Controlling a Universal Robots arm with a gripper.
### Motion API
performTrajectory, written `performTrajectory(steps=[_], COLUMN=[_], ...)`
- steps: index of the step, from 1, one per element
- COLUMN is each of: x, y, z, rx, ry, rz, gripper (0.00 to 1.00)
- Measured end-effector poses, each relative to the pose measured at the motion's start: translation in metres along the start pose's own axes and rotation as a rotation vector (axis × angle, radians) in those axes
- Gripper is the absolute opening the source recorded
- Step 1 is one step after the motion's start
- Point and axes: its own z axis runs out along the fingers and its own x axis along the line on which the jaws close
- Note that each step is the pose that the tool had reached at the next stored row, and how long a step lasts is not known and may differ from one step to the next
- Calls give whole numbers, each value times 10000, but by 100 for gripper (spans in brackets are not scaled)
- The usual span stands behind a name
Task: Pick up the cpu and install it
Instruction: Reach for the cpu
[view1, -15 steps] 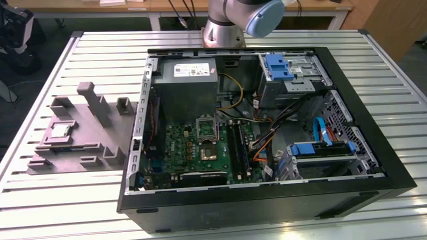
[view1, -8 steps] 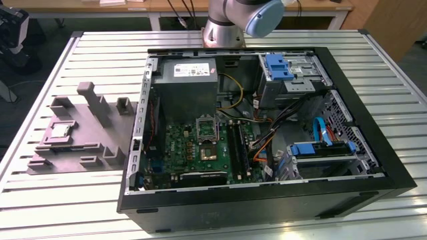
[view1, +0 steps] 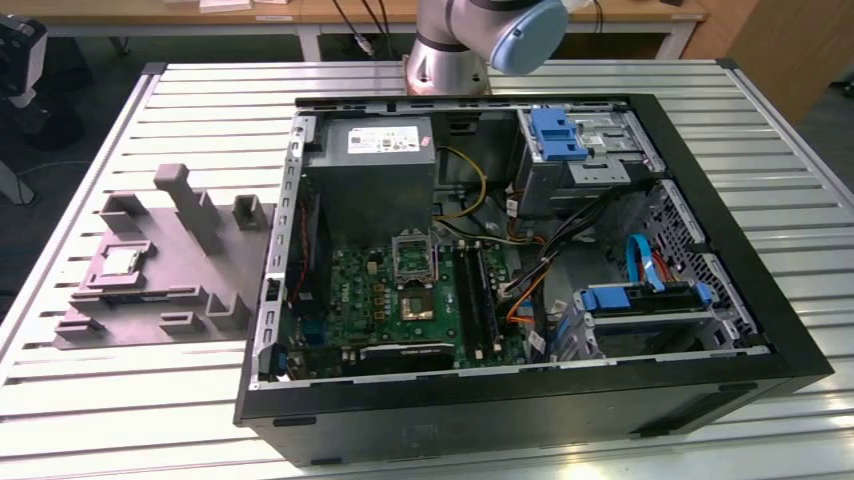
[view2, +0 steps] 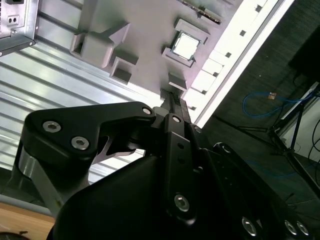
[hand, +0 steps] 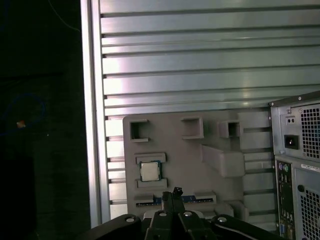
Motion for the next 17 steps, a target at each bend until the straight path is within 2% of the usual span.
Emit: performTrajectory(steps=[5,13,17], x=[120,266,297], y=[-9,-20,-23], z=[0,-2,-4], rx=[-1,0,0], ry=[-1,-1,0], rz=[0,1,-2], gripper=[11,11,11])
